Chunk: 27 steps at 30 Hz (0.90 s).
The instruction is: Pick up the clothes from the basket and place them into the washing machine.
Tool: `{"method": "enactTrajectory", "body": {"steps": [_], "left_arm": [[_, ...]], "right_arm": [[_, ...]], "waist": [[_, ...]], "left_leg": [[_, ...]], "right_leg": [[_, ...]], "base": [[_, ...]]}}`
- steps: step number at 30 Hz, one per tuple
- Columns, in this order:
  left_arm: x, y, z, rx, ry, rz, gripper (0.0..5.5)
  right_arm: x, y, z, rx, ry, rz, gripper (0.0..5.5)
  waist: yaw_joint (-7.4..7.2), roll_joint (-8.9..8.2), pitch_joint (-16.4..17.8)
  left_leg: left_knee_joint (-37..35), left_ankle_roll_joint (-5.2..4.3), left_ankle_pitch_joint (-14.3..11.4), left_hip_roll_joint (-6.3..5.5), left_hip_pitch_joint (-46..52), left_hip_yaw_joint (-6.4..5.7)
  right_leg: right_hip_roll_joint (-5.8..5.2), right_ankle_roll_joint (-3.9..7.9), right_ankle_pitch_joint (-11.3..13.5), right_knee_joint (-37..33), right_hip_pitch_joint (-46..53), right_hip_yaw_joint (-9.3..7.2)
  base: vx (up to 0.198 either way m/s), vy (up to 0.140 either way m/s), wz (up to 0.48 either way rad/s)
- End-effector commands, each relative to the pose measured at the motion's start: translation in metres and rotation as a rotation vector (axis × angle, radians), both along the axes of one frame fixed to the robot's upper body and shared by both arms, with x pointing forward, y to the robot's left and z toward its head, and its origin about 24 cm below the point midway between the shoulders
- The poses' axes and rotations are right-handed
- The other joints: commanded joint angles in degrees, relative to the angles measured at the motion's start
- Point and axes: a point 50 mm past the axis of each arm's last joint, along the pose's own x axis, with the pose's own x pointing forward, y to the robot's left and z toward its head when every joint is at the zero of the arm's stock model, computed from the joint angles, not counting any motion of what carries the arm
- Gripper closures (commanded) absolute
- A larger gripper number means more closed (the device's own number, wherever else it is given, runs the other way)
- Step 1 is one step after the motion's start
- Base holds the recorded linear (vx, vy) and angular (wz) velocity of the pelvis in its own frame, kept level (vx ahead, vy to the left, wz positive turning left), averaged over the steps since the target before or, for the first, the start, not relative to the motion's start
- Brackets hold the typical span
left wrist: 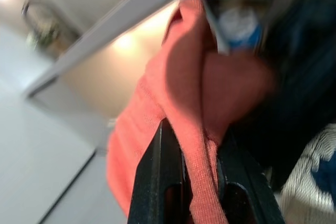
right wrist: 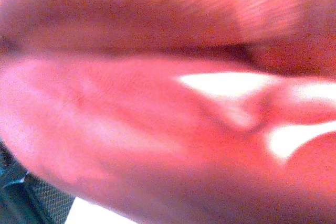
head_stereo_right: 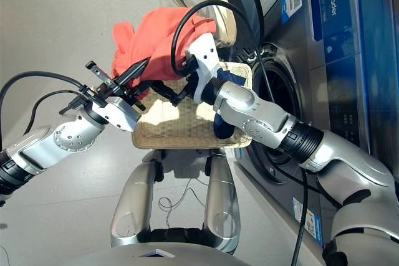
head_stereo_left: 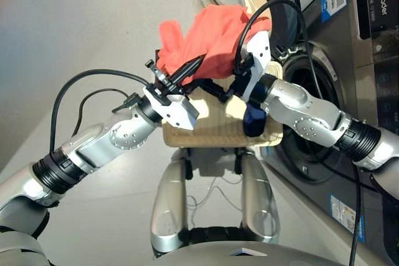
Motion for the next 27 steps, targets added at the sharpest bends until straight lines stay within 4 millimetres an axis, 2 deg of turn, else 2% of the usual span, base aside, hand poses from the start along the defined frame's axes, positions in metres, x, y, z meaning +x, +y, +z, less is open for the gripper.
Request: {"method": "enactTrajectory", "body": {"steps": [1, 3, 8, 15, 22, 27], "left_arm": [[-0.017, 0.003, 0.011, -0.033, -0.092, -0.027, 5.50], [-0.016, 0.006, 0.014, -0.028, -0.127, 0.000, 5.50], [-0.015, 0.009, 0.014, -0.050, -0.145, 0.023, 5.50], [-0.015, 0.008, 0.014, -0.057, -0.145, 0.019, 5.50], [-0.014, 0.001, 0.015, -0.055, -0.148, -0.006, 5.50], [-0.011, -0.008, 0.018, -0.046, -0.150, -0.040, 5.50]], "right_arm": [[-0.033, -0.019, 0.055, 0.024, -0.277, 0.047, 0.00], [-0.033, -0.021, 0.046, 0.051, -0.230, 0.047, 0.00], [-0.035, -0.026, 0.040, 0.064, -0.195, 0.042, 0.00], [-0.035, -0.024, 0.039, 0.082, -0.184, 0.053, 0.00], [-0.036, -0.004, 0.040, 0.088, -0.179, 0.131, 0.00], [-0.036, 0.022, 0.039, 0.102, -0.155, 0.212, 0.00]], "waist": [[-2.65, -0.45, -0.8], [-2.67, -0.20, -0.8], [-2.79, -0.02, -0.8], [-2.80, -0.15, -0.8], [-2.47, 0.04, -0.8], [-2.15, 0.31, -0.8]], "left_leg": [[4.5, -5.62, -1.4, 3.68, 1.9, 1.26], [4.7, -5.59, -1.6, 3.64, 1.8, 1.20], [4.6, -5.55, -1.7, 3.42, 2.0, 1.32], [4.9, -5.34, -1.9, 3.38, 1.8, 1.36], [4.9, -5.29, -2.0, 3.42, 1.8, 1.22], [5.0, -5.19, -2.0, 3.28, 1.5, 1.09]], "right_leg": [[0.53, 2.46, 1.0, -1.2, 1.6, -0.42], [0.40, 2.49, 0.9, -1.1, 1.7, -0.44], [0.25, 2.46, 0.9, -1.0, 1.6, -0.39], [0.22, 2.43, 0.7, -0.8, 1.5, -0.33], [0.40, 2.17, 0.4, -0.7, 1.6, -0.07], [0.59, 1.99, 0.3, -0.4, 1.2, 0.12]], "base": [[0.000, 0.000, 0.000], [0.000, 0.000, 0.000], [0.000, 0.000, 0.000], [0.000, 0.000, 0.000], [0.000, 0.000, 0.000], [0.000, 0.000, 0.000]]}}
